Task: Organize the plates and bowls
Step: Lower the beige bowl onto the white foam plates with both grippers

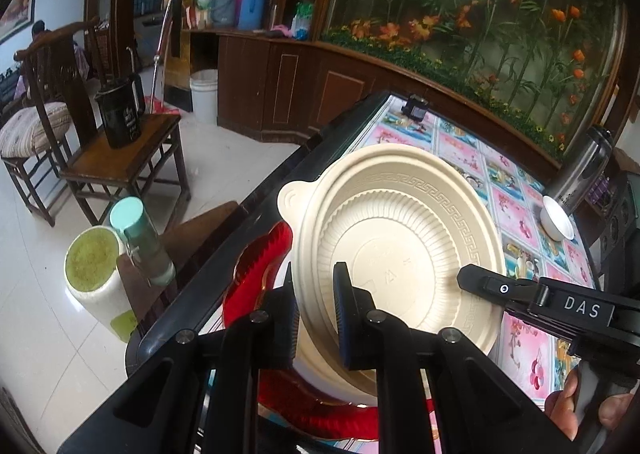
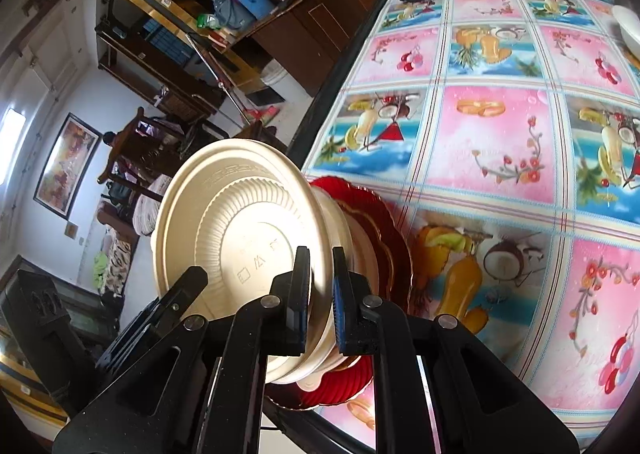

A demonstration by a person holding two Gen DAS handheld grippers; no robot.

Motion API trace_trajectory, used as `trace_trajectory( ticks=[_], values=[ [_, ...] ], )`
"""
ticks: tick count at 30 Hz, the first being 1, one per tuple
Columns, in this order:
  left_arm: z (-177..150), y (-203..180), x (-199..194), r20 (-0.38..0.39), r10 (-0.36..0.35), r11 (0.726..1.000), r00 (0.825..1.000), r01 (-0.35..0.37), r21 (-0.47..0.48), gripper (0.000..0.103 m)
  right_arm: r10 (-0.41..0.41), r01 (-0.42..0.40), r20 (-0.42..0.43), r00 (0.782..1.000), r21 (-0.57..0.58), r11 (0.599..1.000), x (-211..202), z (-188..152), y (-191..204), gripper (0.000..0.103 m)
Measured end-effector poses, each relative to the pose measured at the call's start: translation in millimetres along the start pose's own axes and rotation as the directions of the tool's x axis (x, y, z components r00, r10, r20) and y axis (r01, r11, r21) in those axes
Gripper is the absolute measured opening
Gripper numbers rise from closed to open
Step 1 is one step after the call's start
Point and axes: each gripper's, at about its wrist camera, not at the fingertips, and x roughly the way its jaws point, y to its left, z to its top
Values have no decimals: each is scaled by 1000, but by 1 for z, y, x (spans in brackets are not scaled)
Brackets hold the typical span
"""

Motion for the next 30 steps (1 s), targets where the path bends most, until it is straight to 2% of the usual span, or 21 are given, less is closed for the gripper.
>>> trace_trajectory(
  ticks=[17, 27, 30],
  values=[
    [-2, 18, 2, -44, -22, 999, 999, 19, -51, 15, 5, -5, -33, 999, -2, 1000, 7, -6, 4, 10],
    [-7, 23, 12, -100, -26, 997, 995, 19, -74, 15, -13, 13, -69, 998, 0, 1000, 18, -8, -2, 11],
    [-7, 26, 12, -106, -23, 996, 994, 14, -84, 23, -22, 22, -86, 996, -1, 1000, 26, -9, -4, 11]
  ],
)
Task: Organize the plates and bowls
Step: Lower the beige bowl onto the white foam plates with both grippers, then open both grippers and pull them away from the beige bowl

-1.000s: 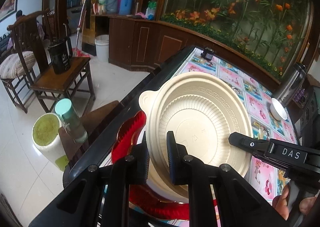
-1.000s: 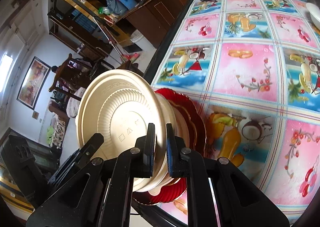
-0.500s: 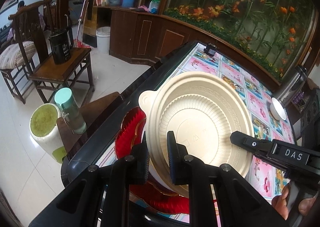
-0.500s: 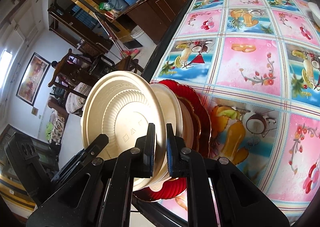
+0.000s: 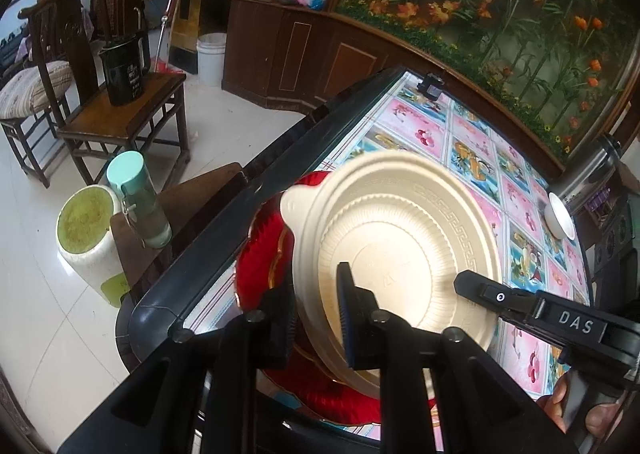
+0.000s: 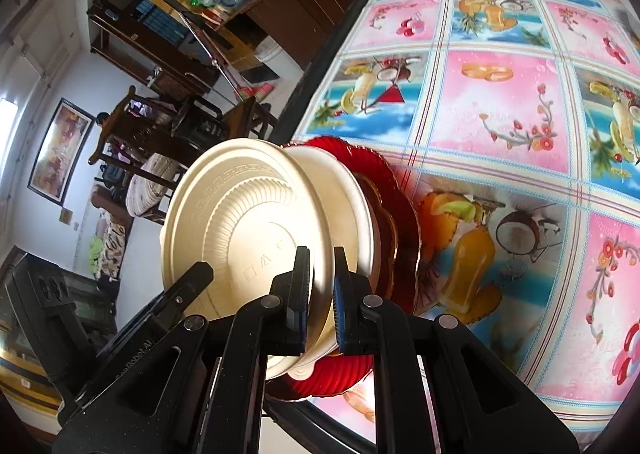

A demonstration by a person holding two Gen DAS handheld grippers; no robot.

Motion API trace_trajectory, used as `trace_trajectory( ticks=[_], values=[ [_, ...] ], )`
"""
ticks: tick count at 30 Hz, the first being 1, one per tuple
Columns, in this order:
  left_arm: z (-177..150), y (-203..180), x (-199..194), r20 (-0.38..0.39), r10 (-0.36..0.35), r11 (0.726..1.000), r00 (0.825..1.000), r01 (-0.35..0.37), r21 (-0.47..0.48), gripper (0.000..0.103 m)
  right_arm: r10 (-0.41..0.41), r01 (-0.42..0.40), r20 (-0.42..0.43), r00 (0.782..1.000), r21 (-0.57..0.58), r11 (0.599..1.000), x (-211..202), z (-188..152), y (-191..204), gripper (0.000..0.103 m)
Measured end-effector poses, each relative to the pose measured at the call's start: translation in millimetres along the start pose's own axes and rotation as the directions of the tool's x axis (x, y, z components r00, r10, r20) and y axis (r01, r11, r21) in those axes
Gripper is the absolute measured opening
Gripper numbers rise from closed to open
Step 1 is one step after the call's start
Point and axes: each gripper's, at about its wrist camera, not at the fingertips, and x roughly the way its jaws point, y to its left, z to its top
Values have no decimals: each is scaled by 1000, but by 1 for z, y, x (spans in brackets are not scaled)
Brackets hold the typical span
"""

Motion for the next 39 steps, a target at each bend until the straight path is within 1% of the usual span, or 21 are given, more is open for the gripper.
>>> trace_trajectory(
  ticks=[1, 3, 5, 9, 14, 16, 18, 23, 27, 30, 35, 39],
  values=[
    [0, 1, 0, 0, 4, 1000, 1000, -4, -3, 26, -9, 9, -1, 1000, -4, 1000, 2, 0, 0, 11],
    [1, 6, -1, -1, 2, 1000, 1000, -2, -21, 37, -13, 13, -4, 1000, -3, 1000, 4, 0, -1, 11],
    [2, 11, -3, 3, 6, 999, 1000, -6, -37, 41, -9, 9, -9, 1000, 3, 1000, 5, 1, -3, 11],
    [5, 19, -9, 20, 20, 998, 1000, -18, -60, 42, 40, -38, -41, 998, 61, 997, 4, 3, -11, 14],
    [6, 19, -16, 43, 41, 998, 998, -39, -48, 42, 72, -69, -24, 997, 80, 994, -9, 9, -18, 18],
    [6, 18, -17, 48, 41, 998, 998, -39, -45, 44, 96, -94, -23, 995, 84, 992, -14, 11, -21, 26],
    [5, 15, -17, 51, 39, 999, 998, -37, -39, 46, 103, -101, -20, 994, 89, 991, -18, 11, -24, 33],
    [3, 8, -19, 48, 30, 999, 998, -29, -24, 46, 120, -122, 21, 993, 112, 986, -30, 14, -41, 33],
    [3, -3, -22, 50, 15, 1000, 999, -15, -5, 48, 98, -105, 51, 994, 158, 982, -39, 18, -66, 33],
    [1, -15, -25, 55, 7, 1000, 998, -8, 24, 53, 102, -110, 51, 994, 195, 975, -40, 19, -82, 33],
    [-3, -41, -25, 47, -3, 996, 999, -2, 88, 54, 107, -115, 50, 993, 225, 968, -39, 19, -101, 33],
    [-7, -56, -26, 43, -9, 993, 999, 3, 121, 54, 113, -123, 53, 992, 244, 962, -38, 21, -116, 33]
  ],
)
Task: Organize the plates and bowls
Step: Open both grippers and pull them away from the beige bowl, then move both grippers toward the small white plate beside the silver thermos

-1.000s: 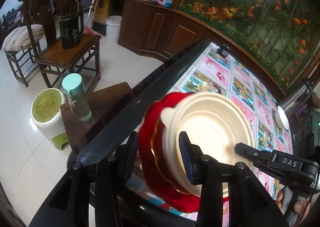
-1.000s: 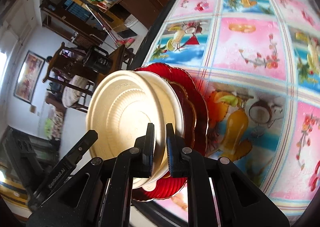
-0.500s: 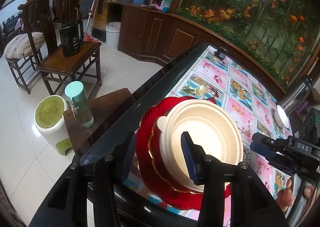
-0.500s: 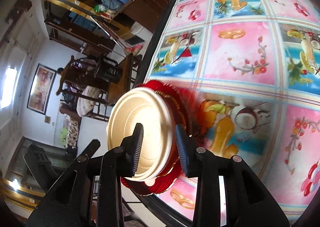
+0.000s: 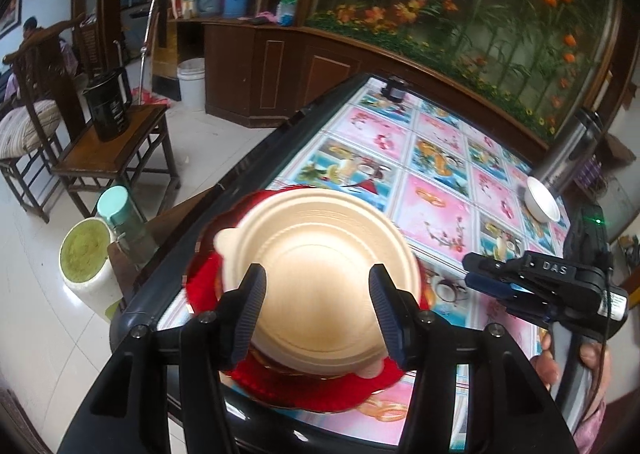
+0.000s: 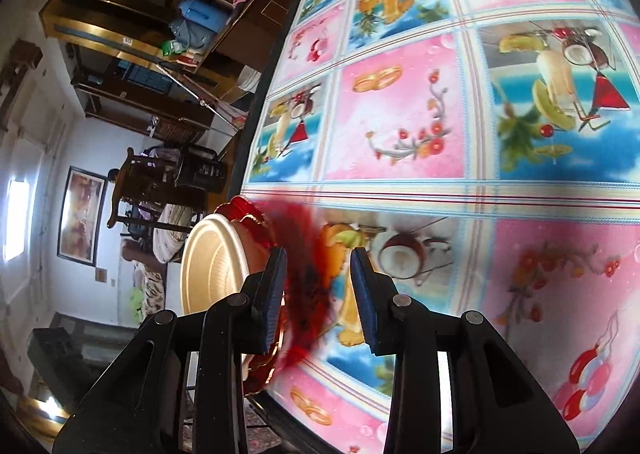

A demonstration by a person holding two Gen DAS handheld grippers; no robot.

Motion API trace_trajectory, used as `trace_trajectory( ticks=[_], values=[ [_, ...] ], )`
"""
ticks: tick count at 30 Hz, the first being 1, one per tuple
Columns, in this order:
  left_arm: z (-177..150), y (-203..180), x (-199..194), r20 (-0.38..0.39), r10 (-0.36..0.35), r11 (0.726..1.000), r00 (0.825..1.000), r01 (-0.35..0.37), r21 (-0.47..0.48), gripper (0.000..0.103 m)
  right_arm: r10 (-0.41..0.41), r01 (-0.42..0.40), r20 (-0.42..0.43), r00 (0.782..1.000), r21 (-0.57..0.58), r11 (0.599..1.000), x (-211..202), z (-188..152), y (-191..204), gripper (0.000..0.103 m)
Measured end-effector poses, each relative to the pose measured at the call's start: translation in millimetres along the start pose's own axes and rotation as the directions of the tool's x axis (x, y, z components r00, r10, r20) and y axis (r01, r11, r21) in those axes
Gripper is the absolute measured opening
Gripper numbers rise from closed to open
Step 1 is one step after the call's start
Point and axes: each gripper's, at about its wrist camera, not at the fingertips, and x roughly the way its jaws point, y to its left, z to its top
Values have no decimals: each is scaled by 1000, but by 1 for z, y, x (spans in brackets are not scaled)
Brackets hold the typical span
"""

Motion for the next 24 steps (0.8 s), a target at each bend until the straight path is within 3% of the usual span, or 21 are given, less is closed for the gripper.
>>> trace_trajectory(
  ticks=[5, 11, 18, 24],
  values=[
    [-1, -24, -3, -3, -12, 999, 1000, 12, 39, 56, 12, -12, 10, 1000, 23, 1000, -9, 5, -16, 33],
    [-4, -76, -4, -23, -58, 987, 998, 61, 152, 59, 21, -24, 62, 998, 44, 999, -33, 14, -37, 33],
    [-8, -146, 8, -115, -143, 944, 983, 171, 284, 61, -8, -3, 158, 987, 69, 998, -87, 37, -68, 33],
    [7, -199, 25, -168, -168, 904, 971, 220, 367, 61, -54, 21, 291, 955, 115, 993, -157, 61, -108, 33]
  ],
)
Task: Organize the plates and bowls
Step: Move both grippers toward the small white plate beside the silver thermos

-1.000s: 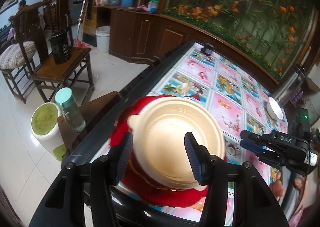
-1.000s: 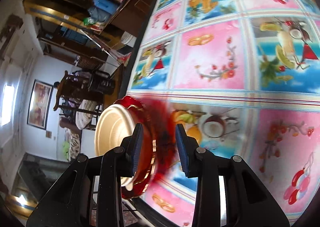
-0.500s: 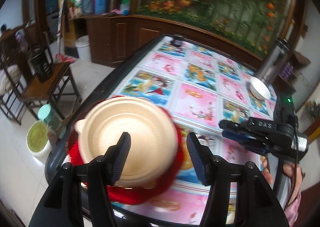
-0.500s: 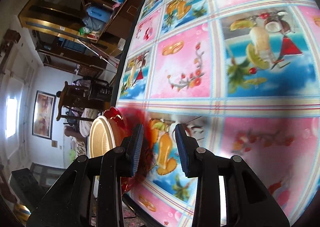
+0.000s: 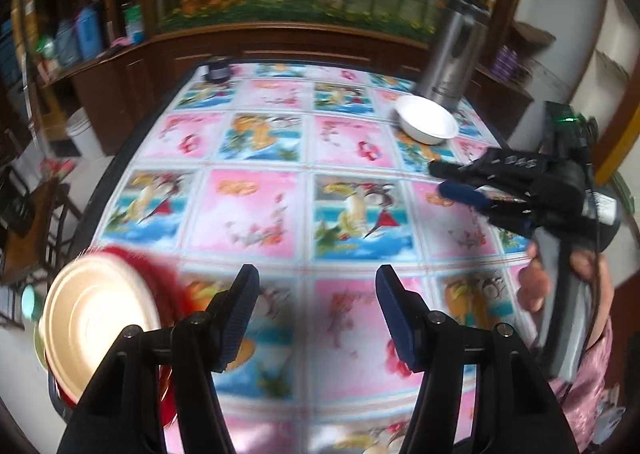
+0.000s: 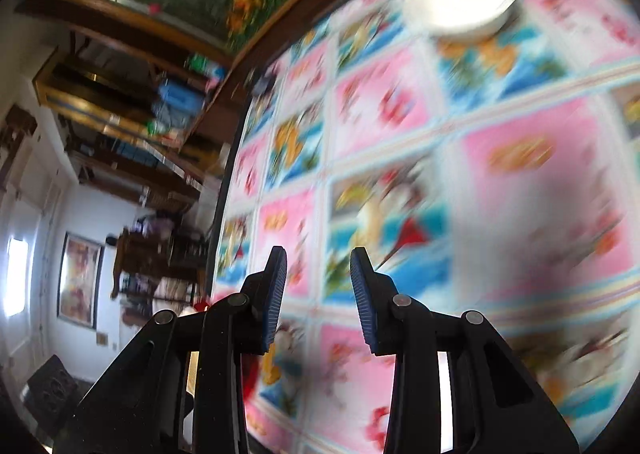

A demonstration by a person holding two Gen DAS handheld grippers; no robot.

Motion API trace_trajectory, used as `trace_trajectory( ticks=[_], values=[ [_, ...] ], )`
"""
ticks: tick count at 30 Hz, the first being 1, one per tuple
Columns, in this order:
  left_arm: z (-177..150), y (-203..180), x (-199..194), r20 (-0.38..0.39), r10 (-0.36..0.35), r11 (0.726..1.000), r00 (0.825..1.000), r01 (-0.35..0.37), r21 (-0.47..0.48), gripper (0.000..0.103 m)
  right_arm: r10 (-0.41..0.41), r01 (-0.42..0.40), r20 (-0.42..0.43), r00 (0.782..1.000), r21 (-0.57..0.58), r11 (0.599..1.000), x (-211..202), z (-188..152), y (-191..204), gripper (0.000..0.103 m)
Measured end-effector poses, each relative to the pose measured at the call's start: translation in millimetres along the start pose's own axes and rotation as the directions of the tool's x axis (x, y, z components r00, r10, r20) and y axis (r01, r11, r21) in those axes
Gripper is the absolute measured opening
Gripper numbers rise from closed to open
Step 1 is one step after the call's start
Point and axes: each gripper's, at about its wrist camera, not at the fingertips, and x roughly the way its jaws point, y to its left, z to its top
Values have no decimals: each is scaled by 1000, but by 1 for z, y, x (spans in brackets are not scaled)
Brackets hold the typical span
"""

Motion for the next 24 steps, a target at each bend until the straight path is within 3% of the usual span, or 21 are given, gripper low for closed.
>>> trace_trajectory(
  ticks=[6, 13, 18, 24],
  values=[
    [51, -23, 15, 10, 19, 998, 1000, -20, 60, 61, -53, 39, 148, 987, 96, 995, -62, 49, -52, 33],
    [115, -50, 35, 59, 42, 995, 997, -48, 91, 61, -92, 47, 235, 968, 191, 980, -100, 105, -91, 36],
    [146, -63, 76, 17, 17, 997, 1000, -18, 71, 61, -122, 74, 216, 969, 219, 973, -79, 135, -99, 36],
    [161, -60, 139, -86, -55, 997, 995, 50, -57, 61, -136, 97, 167, 976, 220, 971, -33, 159, -111, 36]
  ],
)
